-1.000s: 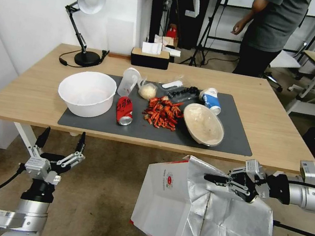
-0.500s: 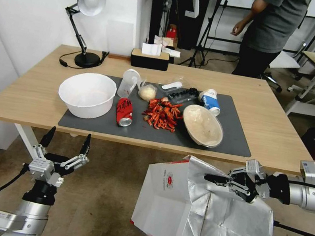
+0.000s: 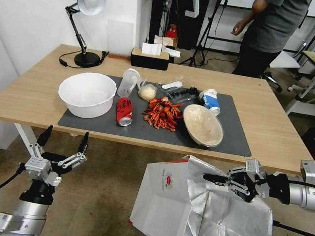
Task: Pick up the food delivery bag from the floor and place it on the table.
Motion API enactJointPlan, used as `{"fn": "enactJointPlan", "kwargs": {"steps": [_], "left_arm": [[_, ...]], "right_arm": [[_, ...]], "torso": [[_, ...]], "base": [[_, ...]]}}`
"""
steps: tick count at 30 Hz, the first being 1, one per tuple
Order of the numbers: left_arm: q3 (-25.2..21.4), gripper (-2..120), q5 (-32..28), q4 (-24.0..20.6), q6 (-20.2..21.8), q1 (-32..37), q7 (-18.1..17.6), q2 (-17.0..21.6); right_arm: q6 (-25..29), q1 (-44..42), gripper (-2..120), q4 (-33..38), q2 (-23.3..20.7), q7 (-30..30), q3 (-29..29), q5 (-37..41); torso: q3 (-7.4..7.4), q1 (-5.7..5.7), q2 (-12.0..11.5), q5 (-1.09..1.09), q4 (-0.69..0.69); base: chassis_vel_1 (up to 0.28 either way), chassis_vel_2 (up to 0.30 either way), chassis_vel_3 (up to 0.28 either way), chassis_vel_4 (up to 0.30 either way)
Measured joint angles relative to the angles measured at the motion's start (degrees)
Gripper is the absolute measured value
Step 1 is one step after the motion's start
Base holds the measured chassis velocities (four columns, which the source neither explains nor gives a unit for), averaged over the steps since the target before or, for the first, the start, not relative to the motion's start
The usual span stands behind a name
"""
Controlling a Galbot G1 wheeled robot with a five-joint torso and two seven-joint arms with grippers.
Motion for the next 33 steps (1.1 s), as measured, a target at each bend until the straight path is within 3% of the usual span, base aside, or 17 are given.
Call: {"fn": "enactJointPlan", "kwargs": {"steps": [15, 21, 23, 33], "left_arm": [[-1.43, 100, 0.29, 1.87, -0.87, 2.13, -0.9, -0.21], [-1.56, 100, 0.3, 2.4, -1.49, 2.48, -1.44, -0.57], [-1.57, 100, 0.3, 2.56, -1.52, 2.46, -1.52, -0.67], [-1.49, 100, 0.31, 2.97, -1.58, 1.96, -2.0, -0.95]], "right_arm": [[-1.0, 3.97, 0, 2.34, 0.6, 4.49, 3.05, 9.5], [-3.18, 7.75, 0, 3.61, 0.74, 10.65, 4.19, 20.92], [-4.68, 8.79, 0, 5.59, 0.62, 14.68, 5.3, 28.98], [-5.78, 10.9, 0, 10.42, 0.03, 21.42, 6.13, 40.55]], "torso": [[-0.08, -0.06, -0.14, 0.0, 0.0], [-0.1, -0.08, -0.17, 0.0, 0.0], [-0.11, -0.08, -0.19, -0.01, 0.0], [-0.12, -0.09, -0.22, 0.0, 0.0]], "base": [[0.0, 0.0, 0.0, 0.0], [0.0, 0.0, 0.0, 0.0], [0.0, 0.0, 0.0, 0.0], [0.0, 0.0, 0.0, 0.0]]}}
